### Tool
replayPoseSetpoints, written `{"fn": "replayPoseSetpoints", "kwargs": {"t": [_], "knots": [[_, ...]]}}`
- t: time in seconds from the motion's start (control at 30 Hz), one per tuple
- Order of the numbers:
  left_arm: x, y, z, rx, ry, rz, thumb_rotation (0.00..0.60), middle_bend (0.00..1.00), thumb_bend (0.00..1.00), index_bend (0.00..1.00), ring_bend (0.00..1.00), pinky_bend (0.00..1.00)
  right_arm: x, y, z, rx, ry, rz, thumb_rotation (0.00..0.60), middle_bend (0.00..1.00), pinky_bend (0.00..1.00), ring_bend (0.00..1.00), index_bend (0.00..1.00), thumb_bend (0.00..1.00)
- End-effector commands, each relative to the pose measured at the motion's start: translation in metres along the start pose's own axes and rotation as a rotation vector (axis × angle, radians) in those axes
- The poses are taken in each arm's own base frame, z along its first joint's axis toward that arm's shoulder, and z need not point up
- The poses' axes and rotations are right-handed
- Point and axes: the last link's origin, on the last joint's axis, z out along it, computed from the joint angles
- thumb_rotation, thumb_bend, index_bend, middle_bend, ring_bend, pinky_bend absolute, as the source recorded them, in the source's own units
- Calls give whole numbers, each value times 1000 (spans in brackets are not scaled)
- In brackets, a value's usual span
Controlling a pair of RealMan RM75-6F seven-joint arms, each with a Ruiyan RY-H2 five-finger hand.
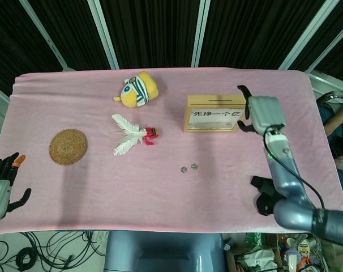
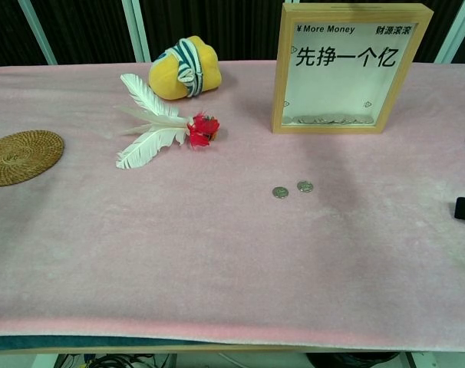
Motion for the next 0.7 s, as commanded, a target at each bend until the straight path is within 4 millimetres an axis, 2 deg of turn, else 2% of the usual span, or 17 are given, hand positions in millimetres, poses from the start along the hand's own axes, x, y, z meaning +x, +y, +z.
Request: {"fn": "replayPoseSetpoints", "kwargs": {"t": [0.03,0.2,0.33,0.43,0.5,0.7], "knots": [[0,1,-1,-5,1,3,600,0,356,22,0,31,-11,61,-101,-101,52,-17,600,246,347,351,130,176],[0,4,-2,-21,6,8,600,0,356,22,0,31,-56,100,-167,-134,106,-78,600,138,266,248,130,148],[2,8,-4,-36,21,3,600,0,356,22,0,31,-92,118,-197,-153,101,-114,600,114,243,226,130,134],[4,13,-5,-49,31,-1,600,0,356,22,0,31,-114,129,-206,-169,94,-103,600,80,230,197,130,134],[5,17,-6,-64,33,-4,600,0,356,22,0,31,-123,135,-204,-160,74,-133,600,64,223,176,130,134],[7,25,-11,-92,34,-4,600,0,356,22,0,30,-132,145,-197,-161,94,-182,600,62,223,172,130,134]]}}
